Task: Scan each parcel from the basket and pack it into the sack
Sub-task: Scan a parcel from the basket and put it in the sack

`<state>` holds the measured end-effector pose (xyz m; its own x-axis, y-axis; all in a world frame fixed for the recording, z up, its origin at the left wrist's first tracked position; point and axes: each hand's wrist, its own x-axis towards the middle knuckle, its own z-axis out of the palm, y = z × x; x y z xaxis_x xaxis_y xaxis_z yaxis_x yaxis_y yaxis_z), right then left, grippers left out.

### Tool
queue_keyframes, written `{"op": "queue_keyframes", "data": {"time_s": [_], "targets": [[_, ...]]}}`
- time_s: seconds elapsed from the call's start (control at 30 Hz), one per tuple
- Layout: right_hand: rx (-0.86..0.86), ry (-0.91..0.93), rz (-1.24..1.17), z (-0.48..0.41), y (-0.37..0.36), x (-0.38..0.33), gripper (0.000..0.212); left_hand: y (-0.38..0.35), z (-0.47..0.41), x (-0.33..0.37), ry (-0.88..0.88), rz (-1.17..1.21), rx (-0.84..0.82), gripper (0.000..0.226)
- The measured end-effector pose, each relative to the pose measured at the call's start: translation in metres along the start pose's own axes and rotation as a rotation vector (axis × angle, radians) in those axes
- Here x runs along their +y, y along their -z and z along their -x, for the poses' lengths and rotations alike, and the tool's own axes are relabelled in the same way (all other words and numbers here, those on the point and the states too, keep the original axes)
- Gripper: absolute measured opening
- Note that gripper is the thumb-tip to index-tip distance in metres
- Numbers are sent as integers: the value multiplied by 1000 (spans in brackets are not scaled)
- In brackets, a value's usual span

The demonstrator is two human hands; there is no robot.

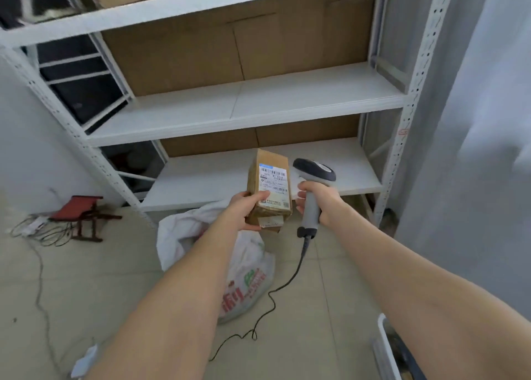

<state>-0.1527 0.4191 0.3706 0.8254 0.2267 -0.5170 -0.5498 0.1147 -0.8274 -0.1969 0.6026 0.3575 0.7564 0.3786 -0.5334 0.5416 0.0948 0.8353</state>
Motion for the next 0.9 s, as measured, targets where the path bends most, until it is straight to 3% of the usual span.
{"op": "queue_keyframes", "data": {"time_s": [0.17, 0.43, 0.5, 0.63, 0.77, 0.9], "targets": [[-44, -42, 22, -29, -105, 33, 12, 108, -32, -17, 59, 34, 44, 42], [-53, -86, 19, -83, -249, 89, 15, 266, -101, -52, 152, 95, 141, 36], [-46, -109, 20, -100, -270, 101, 24, 285, -120, -63, 210, 108, 153, 35], [-61, -206, 18, -144, -302, 126, 10, 303, -167, -89, 341, 104, 185, 33], [-51, -297, 4, -204, -328, 149, 12, 314, -226, -111, 434, 82, 210, 34], [-35, -345, 50, -275, -351, 177, 33, 324, -296, -131, 512, 91, 218, 30]]}}
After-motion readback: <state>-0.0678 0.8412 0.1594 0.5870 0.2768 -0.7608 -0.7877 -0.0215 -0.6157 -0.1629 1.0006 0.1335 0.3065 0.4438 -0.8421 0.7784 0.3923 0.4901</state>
